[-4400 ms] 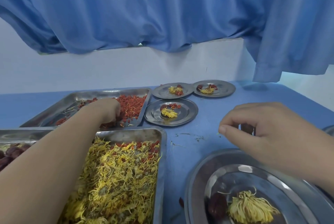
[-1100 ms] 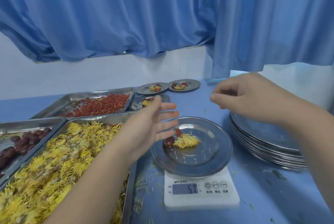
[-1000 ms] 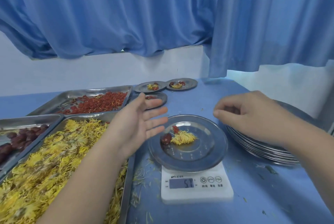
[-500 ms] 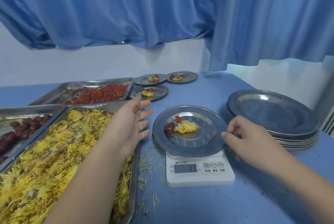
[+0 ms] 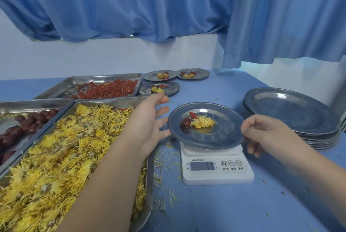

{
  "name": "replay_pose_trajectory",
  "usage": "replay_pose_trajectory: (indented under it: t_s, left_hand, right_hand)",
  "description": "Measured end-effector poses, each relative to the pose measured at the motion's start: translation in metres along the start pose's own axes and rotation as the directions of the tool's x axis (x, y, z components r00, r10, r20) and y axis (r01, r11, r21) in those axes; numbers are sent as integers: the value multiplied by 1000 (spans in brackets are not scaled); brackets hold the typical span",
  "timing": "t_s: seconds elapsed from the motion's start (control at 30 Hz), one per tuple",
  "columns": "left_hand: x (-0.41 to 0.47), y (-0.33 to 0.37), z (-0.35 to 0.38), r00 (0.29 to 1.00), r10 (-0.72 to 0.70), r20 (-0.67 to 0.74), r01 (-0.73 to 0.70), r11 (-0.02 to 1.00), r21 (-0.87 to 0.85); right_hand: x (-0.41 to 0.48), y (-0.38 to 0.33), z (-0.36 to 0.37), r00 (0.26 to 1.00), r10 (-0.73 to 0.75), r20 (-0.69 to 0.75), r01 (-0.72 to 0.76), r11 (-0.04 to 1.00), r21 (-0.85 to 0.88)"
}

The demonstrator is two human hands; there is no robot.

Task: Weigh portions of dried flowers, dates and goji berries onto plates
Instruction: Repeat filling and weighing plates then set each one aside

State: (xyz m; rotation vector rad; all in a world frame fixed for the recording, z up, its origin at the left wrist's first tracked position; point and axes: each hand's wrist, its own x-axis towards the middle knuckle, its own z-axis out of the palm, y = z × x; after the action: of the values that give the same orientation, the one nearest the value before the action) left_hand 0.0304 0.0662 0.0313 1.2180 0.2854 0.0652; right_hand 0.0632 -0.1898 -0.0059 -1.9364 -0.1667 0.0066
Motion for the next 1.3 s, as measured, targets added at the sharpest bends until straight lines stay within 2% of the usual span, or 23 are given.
replay_pose_trajectory:
  t_s: [0.17,0.27,0.37,0.5,0.67,0.8,1.03,1.3]
  left_hand:
    - [-1,3,2,994,61,-88,-74,986,-152]
    - [1,5,-2,988,96,-124,-125,958,-256]
    - [4,6,-10,973,124,-193,-174,948,-267]
    - [5,9,-16,956,139,-259,-212,937,-279]
    - [2,10,-14,975,79,-208,-151,923,-354]
    - [0,11,-15,984,63,-164,-125,907,-401]
    - [0,14,-19,992,32,-123,-91,851,-517]
    - [2,15,-21,996,3,-92,-58,803,-593]
  right_hand:
    - [10,-8,4,999,39,7,-39,944,328]
    - [20,-14,8,998,59,35,-68,890,450]
    - [34,-21,10,996,81,47,-94,843,530]
    - [61,-33,20,993,114,-1,-94,822,561]
    - [108,-47,35,980,174,-99,-91,830,550]
    - [142,-46,50,947,280,-155,-139,795,590]
    - [185,-31,74,911,391,-133,-226,741,632]
    - [219,-22,76,873,467,-141,-312,757,574]
